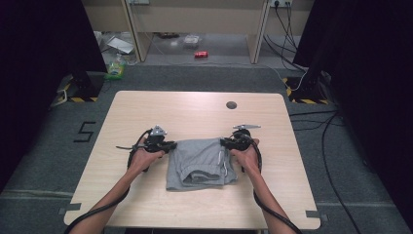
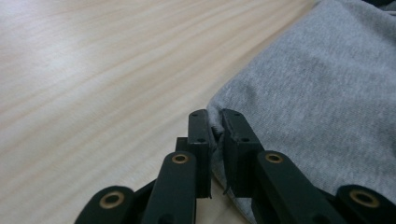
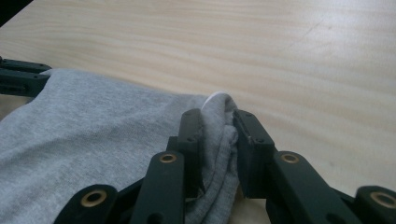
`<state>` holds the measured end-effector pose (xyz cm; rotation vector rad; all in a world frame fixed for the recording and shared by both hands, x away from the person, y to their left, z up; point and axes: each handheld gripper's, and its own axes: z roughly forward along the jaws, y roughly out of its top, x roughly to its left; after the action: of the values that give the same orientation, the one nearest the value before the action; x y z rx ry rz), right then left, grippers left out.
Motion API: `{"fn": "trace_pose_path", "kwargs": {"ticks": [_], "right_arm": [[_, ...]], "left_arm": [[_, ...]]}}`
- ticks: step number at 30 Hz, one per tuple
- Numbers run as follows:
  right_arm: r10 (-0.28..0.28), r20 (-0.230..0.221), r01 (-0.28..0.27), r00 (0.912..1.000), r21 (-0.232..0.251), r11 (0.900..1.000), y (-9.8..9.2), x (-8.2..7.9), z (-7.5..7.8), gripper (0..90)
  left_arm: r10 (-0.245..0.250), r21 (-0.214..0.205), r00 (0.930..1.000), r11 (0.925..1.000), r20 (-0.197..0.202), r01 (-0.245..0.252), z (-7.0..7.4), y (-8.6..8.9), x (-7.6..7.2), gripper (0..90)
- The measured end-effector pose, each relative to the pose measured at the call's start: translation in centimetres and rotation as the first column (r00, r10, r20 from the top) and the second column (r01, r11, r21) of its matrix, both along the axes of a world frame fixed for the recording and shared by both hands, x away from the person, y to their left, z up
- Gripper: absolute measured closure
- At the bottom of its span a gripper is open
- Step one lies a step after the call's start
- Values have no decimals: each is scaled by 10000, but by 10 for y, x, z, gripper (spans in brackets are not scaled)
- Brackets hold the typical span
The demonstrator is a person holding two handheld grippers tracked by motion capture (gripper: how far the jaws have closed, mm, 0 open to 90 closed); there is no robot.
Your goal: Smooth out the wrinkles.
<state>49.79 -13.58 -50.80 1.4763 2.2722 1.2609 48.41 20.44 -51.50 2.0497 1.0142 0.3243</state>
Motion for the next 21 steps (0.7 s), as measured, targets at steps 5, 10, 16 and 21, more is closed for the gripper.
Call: {"fn": "trace_pose_path", "kwargs": {"ticks": [5,10,16,21], "right_arm": [[-42,28,43,10000,-243,9997,5,17,2,737],[-193,-51,191,9998,-360,9992,6,28,3,736],[-324,-173,324,9993,13,9995,1,28,2,667],[-503,-155,509,9986,404,9979,-11,27,7,581]], "left_arm": [[143,177,9999,9997,-10,-143,2,-1,16,816],[231,-107,9992,9997,-316,-234,1,1,28,814],[237,-75,9990,9997,-373,-240,2,4,30,757],[403,-144,9981,9991,-461,-410,3,14,30,732]]}}
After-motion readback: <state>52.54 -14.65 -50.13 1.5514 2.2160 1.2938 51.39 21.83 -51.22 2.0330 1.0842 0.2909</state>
